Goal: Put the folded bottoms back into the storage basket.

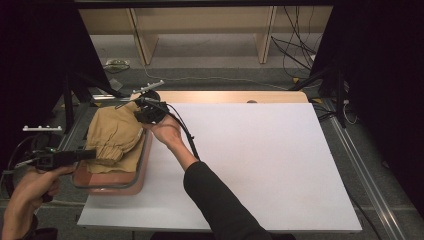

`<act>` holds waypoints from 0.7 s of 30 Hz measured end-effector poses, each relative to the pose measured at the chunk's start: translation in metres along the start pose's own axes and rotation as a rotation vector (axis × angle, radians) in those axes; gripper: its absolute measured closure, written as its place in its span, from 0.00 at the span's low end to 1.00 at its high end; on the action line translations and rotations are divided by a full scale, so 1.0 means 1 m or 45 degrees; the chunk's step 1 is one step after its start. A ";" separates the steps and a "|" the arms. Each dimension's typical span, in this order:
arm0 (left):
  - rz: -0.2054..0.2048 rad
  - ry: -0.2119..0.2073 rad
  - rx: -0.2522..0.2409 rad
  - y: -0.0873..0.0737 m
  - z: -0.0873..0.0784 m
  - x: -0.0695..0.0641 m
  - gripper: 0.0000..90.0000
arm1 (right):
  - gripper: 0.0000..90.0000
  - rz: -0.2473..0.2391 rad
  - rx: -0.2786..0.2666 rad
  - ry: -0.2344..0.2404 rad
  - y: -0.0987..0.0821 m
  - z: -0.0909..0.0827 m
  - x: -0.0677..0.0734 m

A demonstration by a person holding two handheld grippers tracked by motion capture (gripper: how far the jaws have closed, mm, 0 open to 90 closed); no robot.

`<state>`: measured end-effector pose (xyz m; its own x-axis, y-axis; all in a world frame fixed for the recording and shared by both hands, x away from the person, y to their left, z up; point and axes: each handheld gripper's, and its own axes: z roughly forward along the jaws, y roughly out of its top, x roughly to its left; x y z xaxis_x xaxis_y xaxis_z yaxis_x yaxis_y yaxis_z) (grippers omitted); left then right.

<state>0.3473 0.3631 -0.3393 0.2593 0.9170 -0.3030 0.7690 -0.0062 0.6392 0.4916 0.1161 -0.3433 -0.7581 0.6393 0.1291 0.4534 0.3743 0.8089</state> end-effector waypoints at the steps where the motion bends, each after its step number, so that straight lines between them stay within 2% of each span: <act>1: -0.001 0.000 0.000 0.000 0.000 0.001 0.83 | 0.88 0.001 0.001 0.000 0.000 0.000 0.000; 21: -0.002 0.041 0.024 -0.003 -0.001 0.008 0.83 | 0.87 -0.009 0.011 0.015 -0.001 0.009 0.007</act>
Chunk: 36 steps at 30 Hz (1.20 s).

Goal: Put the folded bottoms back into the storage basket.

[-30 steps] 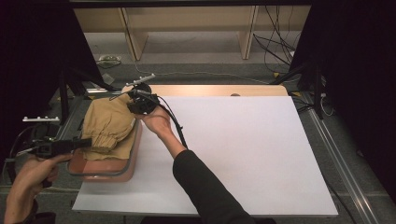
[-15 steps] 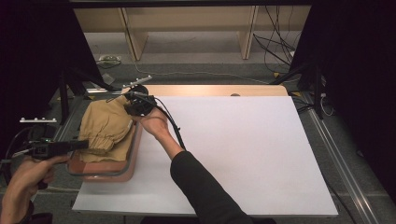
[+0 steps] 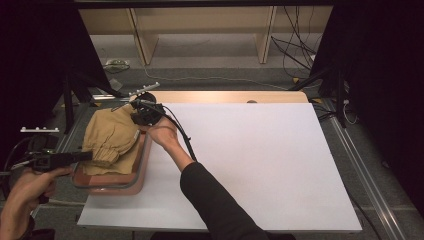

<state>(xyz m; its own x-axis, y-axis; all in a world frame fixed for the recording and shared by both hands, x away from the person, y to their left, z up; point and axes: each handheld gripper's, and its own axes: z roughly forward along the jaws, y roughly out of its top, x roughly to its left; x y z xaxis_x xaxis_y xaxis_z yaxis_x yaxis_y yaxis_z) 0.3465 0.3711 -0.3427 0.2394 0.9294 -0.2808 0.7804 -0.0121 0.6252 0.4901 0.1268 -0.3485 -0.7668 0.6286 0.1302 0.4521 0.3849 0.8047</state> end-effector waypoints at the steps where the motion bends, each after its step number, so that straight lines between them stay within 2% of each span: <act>1: 0.001 0.002 0.001 0.000 0.000 0.000 0.83 | 0.87 -0.002 0.001 -0.001 0.000 0.000 0.000; 24: -0.012 0.034 0.009 -0.003 0.002 0.005 0.83 | 0.85 -0.006 0.019 0.004 -0.001 0.009 0.005; 26: -0.009 0.051 0.009 -0.003 0.003 0.005 0.82 | 0.80 -0.002 0.024 0.006 -0.002 0.010 0.004; 27: 0.009 0.087 0.018 -0.004 0.003 0.004 0.78 | 0.74 0.001 0.028 0.006 -0.002 0.011 0.004; 28: 0.015 0.117 0.033 -0.004 0.003 0.003 0.68 | 0.63 -0.004 0.034 0.009 -0.002 0.011 0.004; 29: 0.007 0.129 0.028 -0.003 0.002 0.004 0.56 | 0.53 0.002 0.048 0.018 -0.002 0.012 0.003; 30: -0.017 0.153 0.005 -0.002 0.001 0.005 0.49 | 0.46 0.010 0.070 0.034 -0.001 0.013 0.002; 32: -0.059 0.235 -0.033 -0.001 0.000 0.008 0.49 | 0.40 0.021 0.057 0.019 -0.002 0.011 0.001; 34: -0.057 0.224 -0.023 -0.003 -0.001 0.010 0.45 | 0.37 0.042 0.049 0.035 -0.001 0.007 -0.001; 36: -0.058 0.205 -0.025 -0.003 0.000 0.010 0.43 | 0.36 0.033 0.038 0.024 0.001 0.003 -0.002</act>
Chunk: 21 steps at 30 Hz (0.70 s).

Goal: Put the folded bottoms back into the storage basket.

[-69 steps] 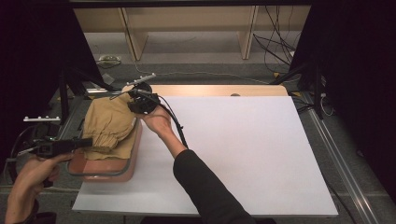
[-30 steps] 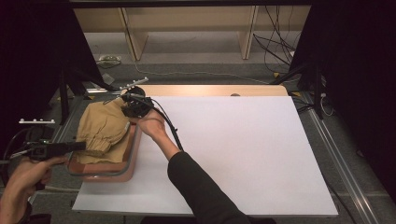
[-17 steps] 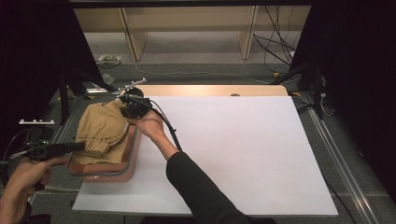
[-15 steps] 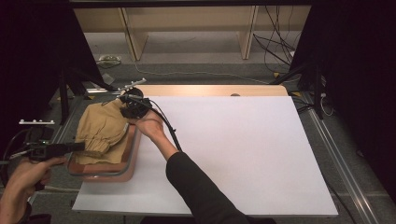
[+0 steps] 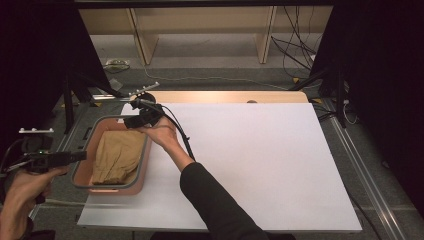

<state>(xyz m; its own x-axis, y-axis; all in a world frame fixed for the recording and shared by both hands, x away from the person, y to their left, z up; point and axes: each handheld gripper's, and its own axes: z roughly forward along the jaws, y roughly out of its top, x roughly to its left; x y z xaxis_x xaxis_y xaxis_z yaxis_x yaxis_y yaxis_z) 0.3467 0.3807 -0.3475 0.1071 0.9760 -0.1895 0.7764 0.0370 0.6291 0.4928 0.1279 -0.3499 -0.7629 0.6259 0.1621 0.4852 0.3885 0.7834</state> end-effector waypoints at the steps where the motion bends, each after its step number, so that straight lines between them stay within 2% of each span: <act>1: -0.001 -0.009 -0.004 0.000 0.001 -0.001 0.43 | 0.36 -0.003 -0.004 -0.004 0.000 -0.001 0.000; 5: 0.025 -0.023 0.019 0.001 0.004 -0.007 0.40 | 0.34 -0.001 -0.024 -0.014 0.002 -0.008 -0.003; 9: 0.028 -0.031 0.021 0.002 0.006 -0.011 0.38 | 0.33 -0.001 -0.037 -0.021 0.003 -0.013 -0.005; 18: 0.038 -0.062 -0.010 0.005 0.007 -0.019 0.32 | 0.31 -0.007 -0.053 -0.038 0.001 -0.024 -0.013; 21: 0.029 -0.073 -0.040 0.006 0.008 -0.024 0.30 | 0.31 -0.006 -0.061 -0.041 -0.001 -0.028 -0.019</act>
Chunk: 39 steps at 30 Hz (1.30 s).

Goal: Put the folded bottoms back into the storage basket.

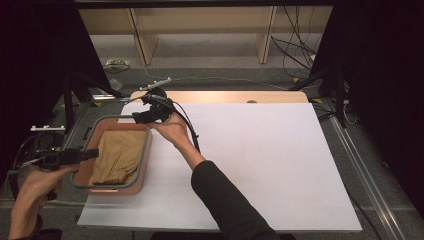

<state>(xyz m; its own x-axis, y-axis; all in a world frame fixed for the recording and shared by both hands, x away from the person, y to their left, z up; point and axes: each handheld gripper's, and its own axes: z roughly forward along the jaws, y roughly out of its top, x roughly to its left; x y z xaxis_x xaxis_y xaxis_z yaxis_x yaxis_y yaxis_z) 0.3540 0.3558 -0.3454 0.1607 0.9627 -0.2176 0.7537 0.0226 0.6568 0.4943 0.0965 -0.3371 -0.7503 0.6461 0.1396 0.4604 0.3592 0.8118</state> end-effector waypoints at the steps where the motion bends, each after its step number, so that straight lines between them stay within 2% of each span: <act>1: 0.001 -0.009 -0.008 0.000 0.001 -0.001 0.30 | 0.30 -0.001 -0.001 0.001 -0.001 -0.001 -0.001; 4: 0.004 -0.029 -0.023 0.002 0.002 -0.006 0.29 | 0.30 0.002 0.000 -0.015 -0.004 -0.006 -0.008; 16: 0.076 -0.087 -0.029 0.004 0.016 -0.031 0.23 | 0.29 0.057 -0.025 -0.050 -0.020 -0.028 -0.036; 24: 0.102 -0.120 -0.034 0.004 0.024 -0.044 0.23 | 0.28 0.073 -0.059 -0.055 -0.030 -0.041 -0.045; 32: 0.123 -0.138 -0.043 0.004 0.029 -0.055 0.22 | 0.28 0.064 -0.072 -0.062 -0.037 -0.057 -0.054; 36: 0.121 -0.191 -0.072 0.004 0.029 -0.061 0.22 | 0.28 0.059 -0.089 -0.070 -0.039 -0.067 -0.058; 39: 0.138 -0.200 -0.090 0.005 0.030 -0.066 0.21 | 0.28 0.051 -0.105 -0.075 -0.043 -0.076 -0.060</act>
<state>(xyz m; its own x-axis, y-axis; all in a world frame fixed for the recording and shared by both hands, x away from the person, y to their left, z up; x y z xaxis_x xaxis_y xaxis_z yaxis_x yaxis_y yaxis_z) 0.3658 0.2846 -0.3495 0.3399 0.9068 -0.2495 0.6812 -0.0544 0.7301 0.4838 -0.0086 -0.3373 -0.7020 0.6980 0.1415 0.4470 0.2771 0.8505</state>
